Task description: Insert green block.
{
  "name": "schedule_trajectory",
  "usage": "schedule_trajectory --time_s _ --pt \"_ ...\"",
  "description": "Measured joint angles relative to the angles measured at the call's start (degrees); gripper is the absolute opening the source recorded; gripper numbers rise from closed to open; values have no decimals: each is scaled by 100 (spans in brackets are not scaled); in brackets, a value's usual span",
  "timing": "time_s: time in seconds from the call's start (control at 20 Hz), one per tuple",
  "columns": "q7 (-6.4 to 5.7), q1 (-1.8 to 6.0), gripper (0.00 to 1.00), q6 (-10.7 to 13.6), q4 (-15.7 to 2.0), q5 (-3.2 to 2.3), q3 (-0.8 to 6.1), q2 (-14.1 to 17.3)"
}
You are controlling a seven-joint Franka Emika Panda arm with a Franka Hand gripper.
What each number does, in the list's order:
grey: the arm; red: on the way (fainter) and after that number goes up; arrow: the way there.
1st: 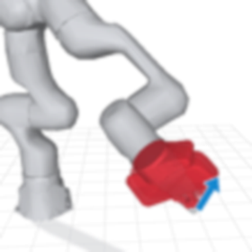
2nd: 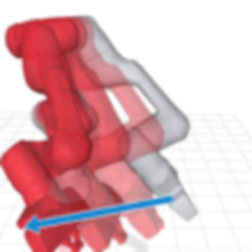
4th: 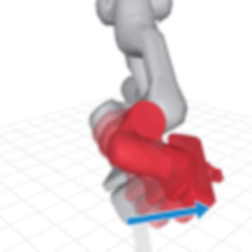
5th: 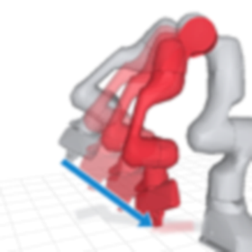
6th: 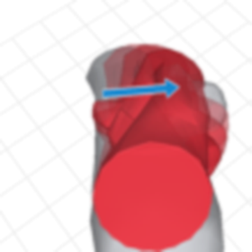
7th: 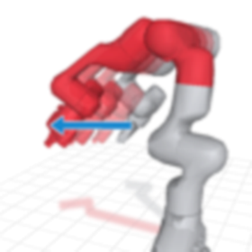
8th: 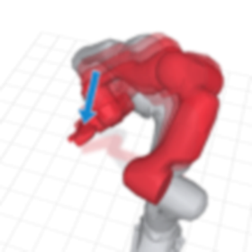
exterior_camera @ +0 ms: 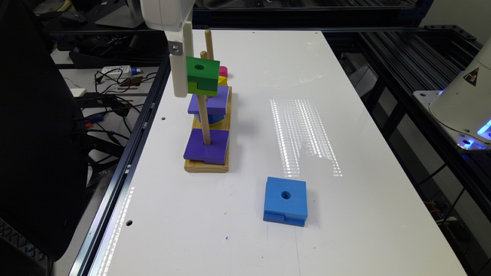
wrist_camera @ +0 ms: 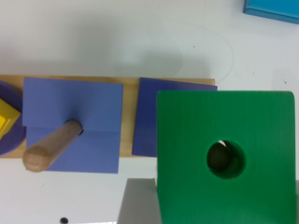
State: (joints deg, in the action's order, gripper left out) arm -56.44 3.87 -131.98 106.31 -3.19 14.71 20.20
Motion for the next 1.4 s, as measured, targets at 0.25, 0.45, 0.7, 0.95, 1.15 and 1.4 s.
schedule_trajectory --time_s 0.25,0.45,0.7,0.95,1.15,1.4 --pt "0 0 0 -48 -4 -15 -1 57" --pt "0 0 0 -48 -4 -17 0 57" --pt "0 -1 0 -55 -4 -23 0 84" --pt "0 -1 0 -205 -5 -68 -2 246" --pt "0 -1 0 -205 -5 -69 -2 247" --pt "0 -1 0 -211 -5 -72 -2 264"
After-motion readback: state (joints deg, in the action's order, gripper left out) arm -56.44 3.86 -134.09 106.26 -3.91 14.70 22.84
